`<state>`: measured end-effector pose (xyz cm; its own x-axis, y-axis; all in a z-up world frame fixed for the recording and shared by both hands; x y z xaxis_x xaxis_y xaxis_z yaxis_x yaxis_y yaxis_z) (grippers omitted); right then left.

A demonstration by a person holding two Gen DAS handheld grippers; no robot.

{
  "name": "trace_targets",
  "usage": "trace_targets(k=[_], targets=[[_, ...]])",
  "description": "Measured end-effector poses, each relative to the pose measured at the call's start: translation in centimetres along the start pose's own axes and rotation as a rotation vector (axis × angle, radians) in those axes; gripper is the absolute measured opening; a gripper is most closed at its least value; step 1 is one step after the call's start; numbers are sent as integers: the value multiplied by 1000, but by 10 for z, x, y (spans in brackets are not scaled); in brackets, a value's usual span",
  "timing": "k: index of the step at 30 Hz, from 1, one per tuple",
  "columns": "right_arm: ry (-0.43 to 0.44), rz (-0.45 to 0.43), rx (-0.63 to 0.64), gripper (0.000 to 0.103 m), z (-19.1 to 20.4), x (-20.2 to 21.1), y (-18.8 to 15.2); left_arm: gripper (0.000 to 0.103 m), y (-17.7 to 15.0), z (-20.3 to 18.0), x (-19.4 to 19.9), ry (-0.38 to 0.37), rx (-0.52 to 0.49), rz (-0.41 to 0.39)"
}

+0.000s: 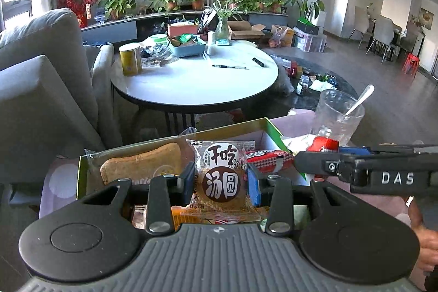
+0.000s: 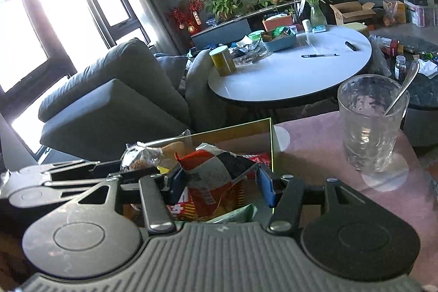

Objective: Organize snacks
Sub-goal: 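Lower both packs into the green box and open both grippers, then move the right gripper to the yellow bag and close on it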

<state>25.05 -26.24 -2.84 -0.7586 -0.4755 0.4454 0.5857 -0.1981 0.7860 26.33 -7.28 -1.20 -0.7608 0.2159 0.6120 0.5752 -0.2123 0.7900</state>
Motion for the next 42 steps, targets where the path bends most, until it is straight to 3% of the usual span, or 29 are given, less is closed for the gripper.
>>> trace_targets(k=[12,25,42], targets=[[-6,33,32,64,-4,-9,-6,38,-1,-5,-10,10,-18,8],[-2,-50,-38,65,-16,24,7,56,-2,8,14,40,35,-46],[-31,4,-15,65,-10,50,-25,67,-44,-22,68,-54,-51,-85]])
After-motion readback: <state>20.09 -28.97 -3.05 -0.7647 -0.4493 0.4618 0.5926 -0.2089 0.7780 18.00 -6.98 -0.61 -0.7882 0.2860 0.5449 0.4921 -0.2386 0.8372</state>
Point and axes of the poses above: each gripper's, at about its wrist camera, not at the fingertips, and x roughly against the way its jaws point, z to its left, y to its top, the point moved 1 cm from there along -x, roughly the way its jaws point, and after that the axes turned 9 degrees about y, right-handed, at the moved point
